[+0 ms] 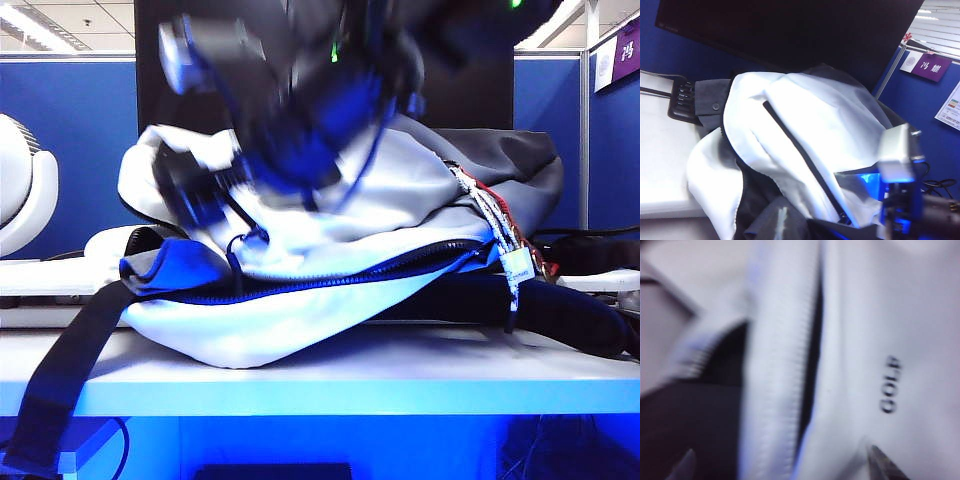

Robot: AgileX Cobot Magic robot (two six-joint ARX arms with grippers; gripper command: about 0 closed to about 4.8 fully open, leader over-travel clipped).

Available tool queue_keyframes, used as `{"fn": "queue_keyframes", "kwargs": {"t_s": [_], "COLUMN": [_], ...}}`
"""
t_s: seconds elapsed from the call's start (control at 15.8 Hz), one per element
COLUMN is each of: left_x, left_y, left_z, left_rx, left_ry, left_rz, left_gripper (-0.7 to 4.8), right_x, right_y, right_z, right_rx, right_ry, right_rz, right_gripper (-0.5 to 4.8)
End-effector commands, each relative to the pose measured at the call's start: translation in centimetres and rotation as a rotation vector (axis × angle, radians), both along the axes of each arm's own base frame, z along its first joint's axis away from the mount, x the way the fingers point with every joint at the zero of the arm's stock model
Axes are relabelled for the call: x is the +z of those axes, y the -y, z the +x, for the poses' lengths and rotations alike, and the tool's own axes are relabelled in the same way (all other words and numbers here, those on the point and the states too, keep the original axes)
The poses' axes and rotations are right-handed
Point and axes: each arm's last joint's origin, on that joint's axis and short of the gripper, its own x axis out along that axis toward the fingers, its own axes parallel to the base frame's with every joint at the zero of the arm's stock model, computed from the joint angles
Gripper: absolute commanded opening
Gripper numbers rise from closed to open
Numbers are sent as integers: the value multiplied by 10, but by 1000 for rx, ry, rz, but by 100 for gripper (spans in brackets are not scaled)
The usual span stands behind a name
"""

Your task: Take the gray clothes out of the backpack.

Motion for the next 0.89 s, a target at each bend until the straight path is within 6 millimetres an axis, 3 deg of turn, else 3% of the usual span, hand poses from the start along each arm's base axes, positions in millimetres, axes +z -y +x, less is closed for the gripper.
{"fn": "queue_keyframes", "kwargs": {"t_s": [0.06,0.13,0.25,0.32,0.51,0.57,0.76,0.89], "left_x": [1,1,1,1,3,5,12,14], "left_y": [1,1,2,2,3,5,5,5], "left_z": [-1,-1,-1,-1,-3,-4,-7,-7], "left_rx": [-21,-25,-61,-69,-135,-198,-219,-224], "left_ry": [14,12,15,15,38,65,144,158], "left_rz": [4,5,12,14,25,29,32,33], "left_gripper": [-5,-5,-5,-5,-5,-5,-5,-5], "right_x": [-1,1,5,6,26,47,105,134], "right_y": [7,10,23,28,41,46,69,83], "right_z": [13,18,33,39,45,44,30,18], "right_rx": [-166,-183,-225,-244,-294,-217,-25,32], "right_ry": [67,81,102,107,80,29,-7,61], "right_rz": [13,32,63,76,305,505,847,937], "right_gripper": [411,320,34,-4,-5,-5,-5,-5]}}
